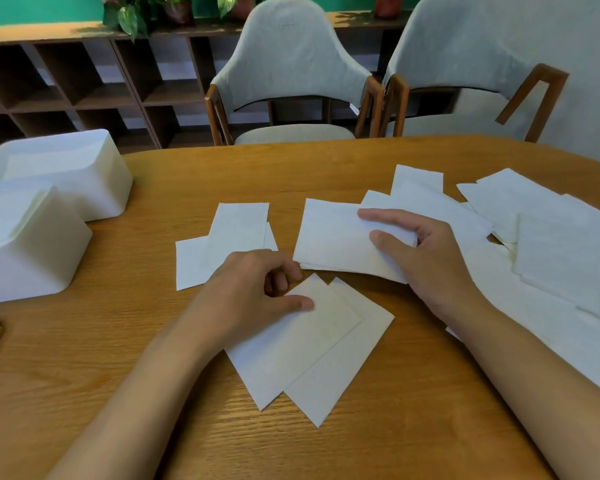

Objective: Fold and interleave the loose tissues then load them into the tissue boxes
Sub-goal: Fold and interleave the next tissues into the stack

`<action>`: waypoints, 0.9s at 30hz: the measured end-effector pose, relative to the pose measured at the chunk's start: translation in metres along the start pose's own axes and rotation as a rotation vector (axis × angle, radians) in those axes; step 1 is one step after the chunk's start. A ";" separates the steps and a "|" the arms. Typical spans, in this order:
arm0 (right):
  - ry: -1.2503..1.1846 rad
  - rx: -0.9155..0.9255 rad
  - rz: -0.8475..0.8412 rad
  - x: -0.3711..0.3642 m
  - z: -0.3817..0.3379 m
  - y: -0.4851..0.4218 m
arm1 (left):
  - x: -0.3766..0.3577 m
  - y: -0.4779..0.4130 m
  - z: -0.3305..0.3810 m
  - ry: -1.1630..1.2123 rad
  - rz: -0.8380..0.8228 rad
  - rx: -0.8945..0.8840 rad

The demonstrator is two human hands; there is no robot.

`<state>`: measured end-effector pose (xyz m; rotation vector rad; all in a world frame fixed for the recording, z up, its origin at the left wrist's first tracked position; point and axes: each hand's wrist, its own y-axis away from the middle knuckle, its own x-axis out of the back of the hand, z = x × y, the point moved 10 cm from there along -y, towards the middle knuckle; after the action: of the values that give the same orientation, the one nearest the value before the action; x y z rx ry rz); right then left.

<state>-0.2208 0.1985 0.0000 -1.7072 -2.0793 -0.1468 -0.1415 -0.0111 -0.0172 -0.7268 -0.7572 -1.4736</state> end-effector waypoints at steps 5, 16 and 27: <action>0.030 0.002 0.000 -0.001 0.000 -0.001 | -0.007 0.001 0.001 0.069 -0.037 -0.001; 0.023 0.104 -0.205 -0.030 -0.017 0.014 | 0.023 0.007 0.027 0.420 0.252 -0.238; 0.009 0.097 -0.275 -0.036 -0.016 0.014 | 0.037 0.005 0.011 0.545 0.246 -0.151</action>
<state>-0.1985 0.1636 -0.0025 -1.3574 -2.2668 -0.1349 -0.1375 -0.0242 0.0191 -0.4730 -0.1359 -1.4184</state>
